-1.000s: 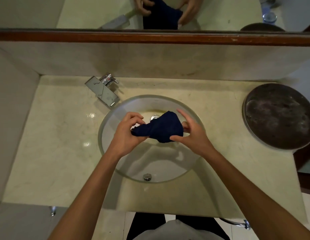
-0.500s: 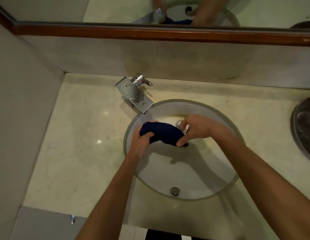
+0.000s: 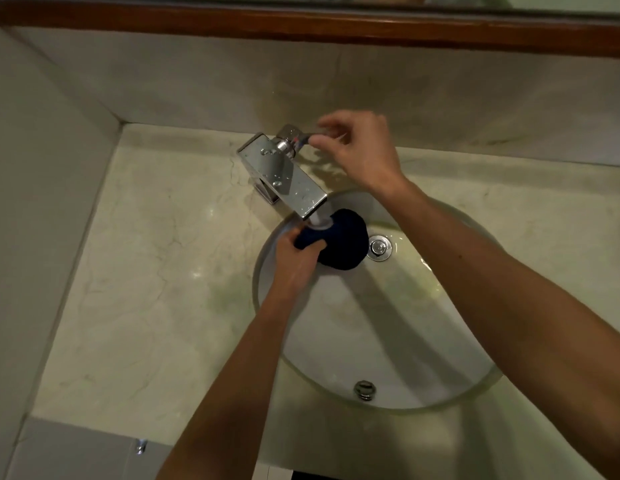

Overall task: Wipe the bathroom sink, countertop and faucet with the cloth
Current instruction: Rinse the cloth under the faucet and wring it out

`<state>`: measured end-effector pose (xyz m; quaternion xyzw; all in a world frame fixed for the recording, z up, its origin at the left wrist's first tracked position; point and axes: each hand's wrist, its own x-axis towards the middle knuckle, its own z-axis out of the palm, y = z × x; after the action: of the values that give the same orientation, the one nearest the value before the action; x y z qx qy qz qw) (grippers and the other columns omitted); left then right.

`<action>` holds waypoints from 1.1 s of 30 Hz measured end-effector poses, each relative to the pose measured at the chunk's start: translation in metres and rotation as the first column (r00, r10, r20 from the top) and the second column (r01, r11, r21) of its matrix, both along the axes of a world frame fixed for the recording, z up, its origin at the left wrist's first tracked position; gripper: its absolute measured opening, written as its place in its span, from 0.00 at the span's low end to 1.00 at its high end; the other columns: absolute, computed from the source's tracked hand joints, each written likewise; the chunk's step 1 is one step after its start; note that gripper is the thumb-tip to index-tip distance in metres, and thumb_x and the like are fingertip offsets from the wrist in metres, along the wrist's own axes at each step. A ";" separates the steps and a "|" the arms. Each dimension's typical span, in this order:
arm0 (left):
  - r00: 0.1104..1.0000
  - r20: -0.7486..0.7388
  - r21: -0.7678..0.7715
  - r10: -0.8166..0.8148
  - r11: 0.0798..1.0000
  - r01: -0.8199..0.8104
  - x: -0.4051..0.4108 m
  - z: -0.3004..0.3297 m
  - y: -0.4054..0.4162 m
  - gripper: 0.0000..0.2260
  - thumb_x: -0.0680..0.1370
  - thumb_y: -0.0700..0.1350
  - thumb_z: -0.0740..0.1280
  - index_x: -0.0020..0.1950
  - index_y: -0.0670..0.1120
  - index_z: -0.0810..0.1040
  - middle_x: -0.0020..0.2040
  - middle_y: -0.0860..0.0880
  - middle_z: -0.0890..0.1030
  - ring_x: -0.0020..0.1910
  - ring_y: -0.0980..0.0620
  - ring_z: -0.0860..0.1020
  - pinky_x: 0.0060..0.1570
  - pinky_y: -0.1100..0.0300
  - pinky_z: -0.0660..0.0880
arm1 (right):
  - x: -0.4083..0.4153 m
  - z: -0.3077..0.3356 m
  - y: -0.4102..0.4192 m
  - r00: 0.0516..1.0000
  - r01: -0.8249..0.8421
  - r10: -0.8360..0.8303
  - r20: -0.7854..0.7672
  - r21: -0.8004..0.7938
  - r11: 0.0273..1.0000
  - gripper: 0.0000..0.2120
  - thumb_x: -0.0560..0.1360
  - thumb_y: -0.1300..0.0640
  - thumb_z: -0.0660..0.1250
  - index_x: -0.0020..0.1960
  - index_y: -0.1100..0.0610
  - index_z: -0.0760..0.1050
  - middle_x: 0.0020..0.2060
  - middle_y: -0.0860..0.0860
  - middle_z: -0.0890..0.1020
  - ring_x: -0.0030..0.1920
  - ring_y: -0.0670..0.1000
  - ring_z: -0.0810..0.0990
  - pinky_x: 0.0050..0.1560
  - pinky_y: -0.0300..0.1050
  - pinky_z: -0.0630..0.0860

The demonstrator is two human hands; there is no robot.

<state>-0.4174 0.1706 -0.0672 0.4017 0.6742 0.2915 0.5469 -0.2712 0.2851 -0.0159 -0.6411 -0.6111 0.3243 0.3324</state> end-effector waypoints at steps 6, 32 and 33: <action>0.997 0.080 0.051 -0.011 0.999 0.007 -0.001 -0.011 0.002 0.09 0.77 0.32 0.71 0.44 0.46 0.80 0.41 0.49 0.82 0.36 0.66 0.81 0.49 0.59 0.82 | 0.048 -0.056 -0.066 0.953 -0.298 0.291 -0.082 -0.097 0.950 0.30 0.65 0.43 0.82 0.64 0.51 0.82 0.56 0.43 0.85 0.57 0.42 0.82 0.61 0.41 0.78; 0.943 0.210 0.182 0.257 0.938 -0.296 0.021 -0.066 -0.017 0.25 0.71 0.40 0.81 0.65 0.52 0.78 0.61 0.51 0.84 0.59 0.54 0.83 0.63 0.48 0.80 | 0.027 -0.073 -0.123 0.998 -0.033 0.022 -0.053 -0.214 0.976 0.18 0.78 0.67 0.67 0.56 0.46 0.83 0.46 0.40 0.84 0.42 0.44 0.85 0.47 0.42 0.82; 0.941 0.230 0.176 0.250 0.940 -0.292 0.023 -0.066 -0.018 0.24 0.71 0.39 0.81 0.63 0.53 0.80 0.61 0.51 0.83 0.59 0.54 0.83 0.63 0.49 0.80 | 0.026 -0.064 -0.117 0.997 0.081 -0.082 -0.003 -0.123 0.989 0.14 0.79 0.63 0.68 0.54 0.45 0.83 0.44 0.37 0.83 0.41 0.43 0.84 0.47 0.42 0.82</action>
<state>-0.3942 0.1528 -0.1332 0.3272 0.6297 0.4725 0.5226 -0.2450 0.1685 -0.0794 -0.6835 -0.5620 0.3498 0.3078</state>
